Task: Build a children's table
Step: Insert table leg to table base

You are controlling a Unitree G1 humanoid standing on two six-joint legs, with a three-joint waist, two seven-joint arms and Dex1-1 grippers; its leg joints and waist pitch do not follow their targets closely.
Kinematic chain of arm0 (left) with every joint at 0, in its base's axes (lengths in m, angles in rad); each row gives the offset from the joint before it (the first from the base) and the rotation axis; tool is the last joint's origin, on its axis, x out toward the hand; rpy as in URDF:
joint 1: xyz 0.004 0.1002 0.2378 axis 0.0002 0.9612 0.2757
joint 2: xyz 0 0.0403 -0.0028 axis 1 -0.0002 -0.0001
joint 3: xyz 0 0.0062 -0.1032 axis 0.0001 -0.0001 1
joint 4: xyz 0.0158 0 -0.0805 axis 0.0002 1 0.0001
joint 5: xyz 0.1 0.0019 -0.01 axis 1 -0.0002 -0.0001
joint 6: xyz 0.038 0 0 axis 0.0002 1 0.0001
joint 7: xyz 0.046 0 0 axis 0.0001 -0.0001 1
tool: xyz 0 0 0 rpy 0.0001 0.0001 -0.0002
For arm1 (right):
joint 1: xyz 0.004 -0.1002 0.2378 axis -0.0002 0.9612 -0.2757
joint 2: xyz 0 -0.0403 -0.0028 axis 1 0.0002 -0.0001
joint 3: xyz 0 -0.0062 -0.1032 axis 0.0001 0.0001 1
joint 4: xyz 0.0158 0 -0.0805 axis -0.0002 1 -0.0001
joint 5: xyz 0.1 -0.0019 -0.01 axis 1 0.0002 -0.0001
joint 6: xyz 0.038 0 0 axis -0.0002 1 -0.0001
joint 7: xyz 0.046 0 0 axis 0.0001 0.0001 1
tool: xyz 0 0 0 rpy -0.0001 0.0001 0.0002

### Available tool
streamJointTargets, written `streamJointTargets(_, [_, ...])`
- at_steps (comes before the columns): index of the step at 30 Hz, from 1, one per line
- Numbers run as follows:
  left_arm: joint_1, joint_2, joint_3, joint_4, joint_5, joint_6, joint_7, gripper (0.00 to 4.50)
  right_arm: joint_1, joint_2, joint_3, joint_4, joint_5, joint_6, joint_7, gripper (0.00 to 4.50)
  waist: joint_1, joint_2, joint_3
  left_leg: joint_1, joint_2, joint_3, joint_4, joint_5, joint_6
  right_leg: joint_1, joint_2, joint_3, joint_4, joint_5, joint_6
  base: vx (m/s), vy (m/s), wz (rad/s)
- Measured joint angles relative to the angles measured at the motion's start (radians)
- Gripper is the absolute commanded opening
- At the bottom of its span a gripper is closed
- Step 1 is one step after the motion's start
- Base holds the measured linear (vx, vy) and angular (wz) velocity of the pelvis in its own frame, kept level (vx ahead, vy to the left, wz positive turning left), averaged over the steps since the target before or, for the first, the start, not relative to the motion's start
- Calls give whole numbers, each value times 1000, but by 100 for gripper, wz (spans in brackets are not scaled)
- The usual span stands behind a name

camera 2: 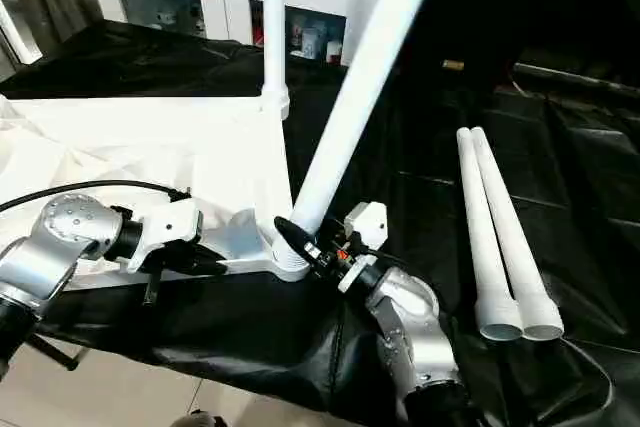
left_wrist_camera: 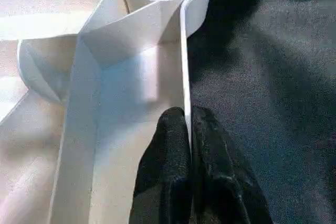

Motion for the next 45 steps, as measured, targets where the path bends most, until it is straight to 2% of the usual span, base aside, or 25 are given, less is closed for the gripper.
streamJointTargets(6, [2, -1, 0, -1, 0, 0, 1, 0, -18, -46, 22, -21, -19, 34, 42, 188, 0, -4, -2, 0, 0, 0, 0, 0, 0, 0, 0, 0, -1, 0, 0, 0, 0, 0])
streamJointTargets(11, [9, 0, 0, -10, 0, 0, 3, 0, -53, -87, 46, -32, -24, 93, 77, 188, 0, -8, -4, 0, 0, 1, 0, 0, 0, 0, 0, 0, -1, 0, 0, 0, 0, 0])
streamJointTargets(14, [10, 2, 1, -10, -1, 0, 1, 0, -101, -108, 64, -15, -44, 133, 112, 188, -1, -9, -5, 1, 0, 1, 0, 0, 0, 0, 0, 1, -1, 0, 0, 0, 0, 0])
streamJointTargets(19, [10, 5, 0, -10, 3, 0, 0, 0, -168, -127, 76, 55, -49, 137, 176, 188, -1, -18, -10, 1, 0, 2, 0, 0, 0, 0, 0, 1, 0, 0, 0, 0, 0, 0])
streamJointTargets(21, [10, 4, 0, -10, 8, 0, 0, 0, -181, -132, 79, 75, -49, 137, 194, 188, -1, -23, -13, 2, 0, 2, 0, 0, 0, 1, 0, 1, 0, 0, 0, 0, 0, 0])
streamJointTargets(27, [14, 4, 0, -13, 7, 0, 0, 0, -196, -138, 76, 118, -46, 114, 244, 188, 0, -31, -17, 2, 0, 2, 0, 0, 0, 1, 0, 2, -1, 0, 0, 0, 0, 0])
streamJointTargets(34, [22, 13, 0, -20, -1, -11, -15, 0, -188, -139, 76, 138, -38, 62, 285, 188, 0, -30, -17, 2, 0, 2, -1, 0, 0, 1, 0, 2, -1, 0, 0, 0, 0, 0])
streamJointTargets(45, [22, 13, 2, 1, 1, -12, -4, 0, -195, -101, 69, 209, -39, 6, 240, 188, -3, -29, -16, 7, 0, 2, -2, 0, 0, 3, 0, 3, 0, 2, -3, 0, 0, 0])
